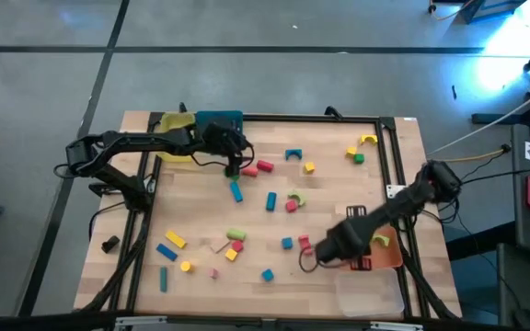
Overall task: Sort blocks by size
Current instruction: Put the light brown arch block into the orange bin
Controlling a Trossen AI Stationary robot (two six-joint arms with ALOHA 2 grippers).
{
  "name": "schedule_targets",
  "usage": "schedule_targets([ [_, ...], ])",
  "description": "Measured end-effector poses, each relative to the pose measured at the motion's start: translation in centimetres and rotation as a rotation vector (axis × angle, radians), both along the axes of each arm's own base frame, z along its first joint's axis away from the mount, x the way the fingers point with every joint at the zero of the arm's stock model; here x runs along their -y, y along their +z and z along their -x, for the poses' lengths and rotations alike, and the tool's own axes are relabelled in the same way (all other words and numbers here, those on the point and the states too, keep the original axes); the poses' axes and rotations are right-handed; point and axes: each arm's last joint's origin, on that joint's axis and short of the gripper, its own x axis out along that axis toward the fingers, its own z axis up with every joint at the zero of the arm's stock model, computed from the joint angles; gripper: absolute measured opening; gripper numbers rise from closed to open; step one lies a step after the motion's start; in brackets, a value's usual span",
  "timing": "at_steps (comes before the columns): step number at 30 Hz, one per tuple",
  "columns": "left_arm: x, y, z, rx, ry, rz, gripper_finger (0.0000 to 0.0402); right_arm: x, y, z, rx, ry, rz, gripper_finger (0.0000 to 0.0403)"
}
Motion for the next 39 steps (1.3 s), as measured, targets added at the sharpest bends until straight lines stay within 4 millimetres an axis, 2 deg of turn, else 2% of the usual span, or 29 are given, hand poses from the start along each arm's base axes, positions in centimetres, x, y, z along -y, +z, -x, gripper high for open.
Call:
schedule_targets([
  [6,0.1,-0.7,0.7,-0.098,-0.011,0.021,0.0193,-1.6,-0.5,1.3,0.002,0.057,0.023,0.0153],
  [11,0.0,-1.6,1.6,-0.214,-0.02,0.05,0.0193,-2.1,-0.5,1.6,0.009,0.083,0.029,0.0154],
  [17,0.1,-1.9,2.1,-0.277,-0.033,0.063,0.0193,-2.1,-0.6,1.3,0.056,0.013,0.075,0.0156],
  [26,0.3,-2.3,2.6,-0.353,-0.1,0.038,0.0193,-2.1,-0.6,1.3,0.054,0.014,0.076,0.0156],
  [39,0.2,-4.8,2.2,-0.464,-0.176,0.066,0.0193,-2.1,-0.6,1.3,0.062,-0.031,0.101,0.0157],
])
